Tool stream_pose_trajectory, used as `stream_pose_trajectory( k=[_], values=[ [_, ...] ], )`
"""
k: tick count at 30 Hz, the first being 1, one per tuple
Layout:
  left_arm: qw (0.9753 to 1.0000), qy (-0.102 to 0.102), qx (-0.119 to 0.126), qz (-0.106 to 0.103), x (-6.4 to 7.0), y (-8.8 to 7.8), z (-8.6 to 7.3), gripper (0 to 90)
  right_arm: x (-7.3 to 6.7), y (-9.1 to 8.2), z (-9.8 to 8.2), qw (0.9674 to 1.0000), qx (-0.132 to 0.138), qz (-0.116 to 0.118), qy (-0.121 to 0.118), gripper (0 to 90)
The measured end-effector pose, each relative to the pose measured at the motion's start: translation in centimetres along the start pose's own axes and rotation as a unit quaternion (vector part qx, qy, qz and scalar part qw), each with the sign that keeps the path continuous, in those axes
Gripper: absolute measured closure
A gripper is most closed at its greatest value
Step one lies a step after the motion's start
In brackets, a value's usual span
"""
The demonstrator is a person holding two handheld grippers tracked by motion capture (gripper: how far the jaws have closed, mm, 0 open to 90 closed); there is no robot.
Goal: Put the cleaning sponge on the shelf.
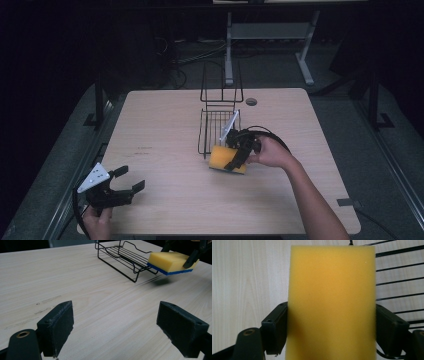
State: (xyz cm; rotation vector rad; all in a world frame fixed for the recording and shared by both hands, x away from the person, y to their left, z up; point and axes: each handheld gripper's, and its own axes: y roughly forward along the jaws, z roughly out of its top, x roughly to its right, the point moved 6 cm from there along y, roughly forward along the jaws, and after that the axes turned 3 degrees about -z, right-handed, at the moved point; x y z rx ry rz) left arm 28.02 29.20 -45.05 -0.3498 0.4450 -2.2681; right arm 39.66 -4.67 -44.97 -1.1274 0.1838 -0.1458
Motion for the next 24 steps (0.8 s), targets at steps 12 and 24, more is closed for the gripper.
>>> stream_pose_trajectory(
  k=[12, 24],
  values=[
    [1.0, 0.0, 0.001, 0.0, -0.1, 0.0, 0.0, 13.4, 0.8, 0.1, 0.8, 1.0, 0.003, 0.004, -0.001, 22.5],
    [1.0, 0.0, 0.002, 0.0, -0.1, -0.1, 0.0, 13.4, 2.0, -0.1, 2.0, 1.0, 0.002, 0.009, 0.001, 22.5]
  ],
)
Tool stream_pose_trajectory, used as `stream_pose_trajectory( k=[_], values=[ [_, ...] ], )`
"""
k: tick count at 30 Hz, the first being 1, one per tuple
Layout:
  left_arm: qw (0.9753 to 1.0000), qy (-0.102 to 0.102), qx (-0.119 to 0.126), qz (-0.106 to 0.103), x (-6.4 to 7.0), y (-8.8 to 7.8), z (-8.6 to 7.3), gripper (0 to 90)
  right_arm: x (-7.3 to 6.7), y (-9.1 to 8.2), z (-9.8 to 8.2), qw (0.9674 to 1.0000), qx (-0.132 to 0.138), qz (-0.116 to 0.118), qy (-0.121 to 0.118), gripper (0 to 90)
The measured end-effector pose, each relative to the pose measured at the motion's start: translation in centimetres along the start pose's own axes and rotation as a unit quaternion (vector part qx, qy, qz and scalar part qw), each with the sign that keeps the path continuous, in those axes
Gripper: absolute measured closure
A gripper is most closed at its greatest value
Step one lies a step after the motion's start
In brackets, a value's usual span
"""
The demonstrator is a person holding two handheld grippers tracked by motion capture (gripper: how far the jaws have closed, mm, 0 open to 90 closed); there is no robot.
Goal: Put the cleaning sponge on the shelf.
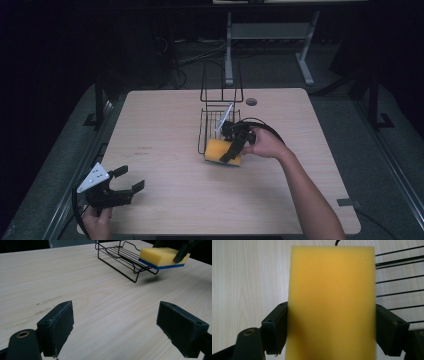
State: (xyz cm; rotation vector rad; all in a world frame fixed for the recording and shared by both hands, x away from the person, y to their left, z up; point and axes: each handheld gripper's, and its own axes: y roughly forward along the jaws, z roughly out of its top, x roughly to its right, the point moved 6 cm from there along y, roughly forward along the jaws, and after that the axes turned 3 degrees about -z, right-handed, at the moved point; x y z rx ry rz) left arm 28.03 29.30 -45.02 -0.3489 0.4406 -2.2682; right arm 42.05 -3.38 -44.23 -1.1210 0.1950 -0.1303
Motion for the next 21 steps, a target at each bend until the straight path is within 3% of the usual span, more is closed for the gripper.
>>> stream_pose_trajectory(
  k=[8, 21],
  values=[
    [1.0, -0.001, 0.001, 0.0, 0.0, 0.0, 0.0, 13.4, 0.1, 0.1, 0.6, 1.0, -0.008, -0.002, -0.004, 22.5],
    [1.0, -0.002, 0.0, -0.001, -0.1, 0.0, 0.0, 13.4, 1.2, 0.2, 0.4, 0.9999, -0.007, 0.004, 0.013, 22.5]
  ],
)
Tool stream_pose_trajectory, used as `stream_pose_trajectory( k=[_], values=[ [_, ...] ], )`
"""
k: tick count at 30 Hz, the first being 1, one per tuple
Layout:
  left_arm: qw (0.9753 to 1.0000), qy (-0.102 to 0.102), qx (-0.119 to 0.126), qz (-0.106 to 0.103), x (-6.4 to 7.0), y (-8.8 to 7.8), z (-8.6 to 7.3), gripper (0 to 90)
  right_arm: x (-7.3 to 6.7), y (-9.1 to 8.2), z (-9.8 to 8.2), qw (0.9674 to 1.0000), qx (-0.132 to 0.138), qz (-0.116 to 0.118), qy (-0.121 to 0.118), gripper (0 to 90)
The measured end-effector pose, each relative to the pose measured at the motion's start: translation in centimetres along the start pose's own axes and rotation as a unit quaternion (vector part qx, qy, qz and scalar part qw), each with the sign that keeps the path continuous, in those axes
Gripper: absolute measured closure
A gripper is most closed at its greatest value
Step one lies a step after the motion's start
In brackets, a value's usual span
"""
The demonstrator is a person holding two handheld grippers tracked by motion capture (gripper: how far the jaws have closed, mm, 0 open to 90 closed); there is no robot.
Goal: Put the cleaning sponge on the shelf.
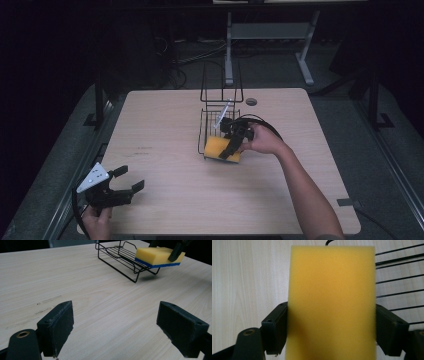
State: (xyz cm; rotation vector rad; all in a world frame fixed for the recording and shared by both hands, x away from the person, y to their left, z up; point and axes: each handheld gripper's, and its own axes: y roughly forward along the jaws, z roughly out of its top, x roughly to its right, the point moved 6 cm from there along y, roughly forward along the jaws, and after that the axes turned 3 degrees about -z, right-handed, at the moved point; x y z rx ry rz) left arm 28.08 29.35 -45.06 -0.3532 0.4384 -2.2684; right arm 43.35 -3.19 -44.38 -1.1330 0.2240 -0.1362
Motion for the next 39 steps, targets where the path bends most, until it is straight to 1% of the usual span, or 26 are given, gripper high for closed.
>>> stream_pose_trajectory(
  k=[3, 5, 6, 9, 10, 14, 18, 19, 20, 22, 25, 27, 29, 30, 34, 39],
  values=[
    [1.0, 0.0, 0.0, 0.0, 0.0, 0.0, 0.0, 13.4, 0.1, -0.1, 0.2, 1.0, -0.004, -0.003, 0.0, 22.5],
    [1.0, 0.001, -0.001, 0.0, 0.0, 0.0, 0.0, 13.4, 0.4, -0.1, 0.5, 1.0, -0.003, -0.002, 0.0, 22.5],
    [1.0, 0.001, -0.001, 0.0, 0.0, 0.0, 0.0, 13.4, 0.7, -0.1, 0.8, 1.0, -0.006, -0.001, 0.002, 22.5],
    [1.0, 0.001, 0.0, 0.0, 0.0, -0.1, 0.0, 13.4, 0.9, 0.1, 0.8, 0.9999, -0.008, 0.005, 0.007, 22.5],
    [1.0, 0.0, -0.001, 0.0, 0.0, 0.0, 0.0, 13.4, 1.1, 0.5, 0.7, 0.9998, -0.021, 0.003, 0.007, 22.5],
    [1.0, 0.001, 0.0, 0.0, 0.0, 0.0, 0.0, 13.4, 1.6, 0.7, 0.9, 0.9997, -0.021, 0.003, 0.011, 22.5],
    [1.0, 0.0, 0.0, 0.0, 0.0, 0.0, 0.0, 13.4, 2.0, 0.6, 1.2, 0.9996, -0.028, 0.0, 0.011, 22.5],
    [1.0, 0.001, 0.0, 0.0, 0.0, -0.1, 0.0, 13.4, 2.2, 0.5, 1.4, 0.9997, -0.023, -0.001, 0.012, 22.5],
    [1.0, 0.001, 0.001, 0.0, 0.0, -0.1, 0.0, 13.4, 2.5, 0.4, 1.6, 0.9997, -0.017, 0.002, 0.016, 22.5],
    [1.0, 0.001, 0.0, 0.0, -0.1, -0.1, 0.0, 13.4, 3.0, 0.5, 1.6, 0.9995, -0.029, -0.008, 0.015, 22.5],
    [1.0, 0.0, 0.0, 0.0, 0.0, -0.1, 0.0, 13.4, 3.3, 0.5, 1.8, 0.9993, -0.032, -0.009, 0.018, 22.4],
    [1.0, 0.001, 0.0, 0.0, 0.0, -0.1, 0.0, 13.5, 3.8, 0.5, 2.0, 0.9995, -0.019, -0.006, 0.025, 22.3],
    [1.0, 0.001, 0.0, 0.0, -0.1, 0.0, 0.0, 13.4, 4.1, 0.5, 1.9, 0.9994, -0.019, -0.011, 0.028, 22.2],
    [1.0, -0.001, 0.0, -0.001, 0.0, 0.0, 0.0, 13.4, 4.6, 0.8, 1.7, 0.9991, -0.021, -0.015, 0.032, 22.1],
    [1.0, 0.001, 0.0, -0.002, 0.0, 0.1, 0.0, 13.4, 4.9, 1.4, 1.3, 0.9987, -0.03, -0.019, 0.035, 21.9],
    [1.0, 0.0, -0.001, -0.002, 0.0, 0.1, 0.0, 13.4, 5.0, 1.7, 1.4, 0.9988, -0.028, -0.023, 0.033, 21.4]
  ],
)
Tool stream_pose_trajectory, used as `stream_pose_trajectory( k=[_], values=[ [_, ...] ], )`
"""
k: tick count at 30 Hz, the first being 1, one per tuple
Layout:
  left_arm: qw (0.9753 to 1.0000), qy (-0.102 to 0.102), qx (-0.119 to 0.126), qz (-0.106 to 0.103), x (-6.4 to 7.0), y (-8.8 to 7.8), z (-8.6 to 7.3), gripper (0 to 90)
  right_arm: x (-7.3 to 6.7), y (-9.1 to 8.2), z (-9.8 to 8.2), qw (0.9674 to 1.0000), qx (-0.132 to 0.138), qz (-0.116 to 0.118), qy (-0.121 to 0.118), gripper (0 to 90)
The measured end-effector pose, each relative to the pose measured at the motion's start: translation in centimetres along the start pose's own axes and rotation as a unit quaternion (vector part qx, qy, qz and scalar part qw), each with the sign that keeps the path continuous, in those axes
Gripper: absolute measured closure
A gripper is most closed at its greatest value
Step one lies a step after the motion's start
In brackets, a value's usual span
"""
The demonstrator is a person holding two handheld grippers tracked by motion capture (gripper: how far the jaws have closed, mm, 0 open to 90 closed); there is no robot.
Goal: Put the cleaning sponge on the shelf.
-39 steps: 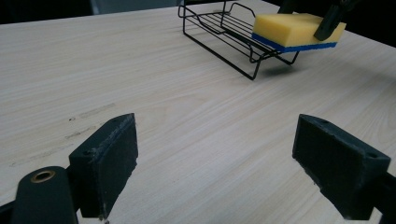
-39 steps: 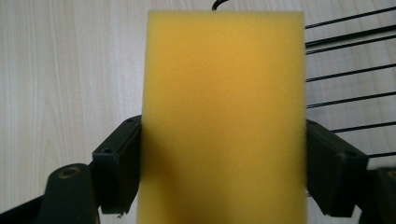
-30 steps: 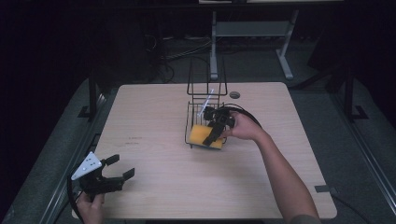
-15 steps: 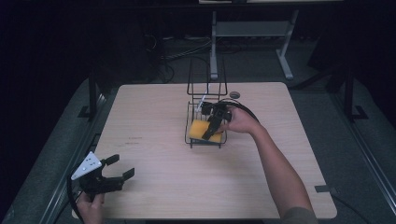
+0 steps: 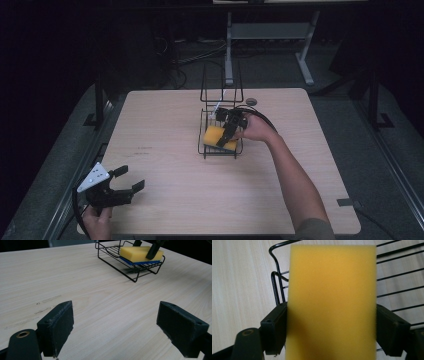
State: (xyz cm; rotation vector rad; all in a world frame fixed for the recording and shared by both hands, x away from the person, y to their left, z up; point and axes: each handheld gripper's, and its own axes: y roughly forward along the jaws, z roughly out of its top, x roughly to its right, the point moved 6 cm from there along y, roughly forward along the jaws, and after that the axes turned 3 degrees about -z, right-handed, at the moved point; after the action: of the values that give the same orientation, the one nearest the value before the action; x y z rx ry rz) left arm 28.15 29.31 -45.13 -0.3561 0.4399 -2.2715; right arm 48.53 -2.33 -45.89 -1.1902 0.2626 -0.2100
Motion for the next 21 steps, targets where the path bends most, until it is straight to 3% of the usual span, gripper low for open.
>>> stream_pose_trajectory(
  k=[10, 19, 21],
  values=[
    [1.0, 0.003, -0.001, -0.001, 0.1, 0.0, 0.0, 13.4, -0.5, 0.1, 0.2, 1.0, 0.0, -0.001, -0.004, 14.7],
    [1.0, 0.003, -0.002, -0.001, 0.2, 0.1, 0.0, 13.4, -0.6, -0.8, -0.5, 0.9991, 0.039, -0.015, 0.002, 14.2],
    [1.0, 0.003, -0.003, -0.002, 0.2, 0.2, 0.0, 13.4, -0.7, -0.9, -0.8, 0.9992, 0.037, -0.014, 0.004, 14.0]
  ],
)
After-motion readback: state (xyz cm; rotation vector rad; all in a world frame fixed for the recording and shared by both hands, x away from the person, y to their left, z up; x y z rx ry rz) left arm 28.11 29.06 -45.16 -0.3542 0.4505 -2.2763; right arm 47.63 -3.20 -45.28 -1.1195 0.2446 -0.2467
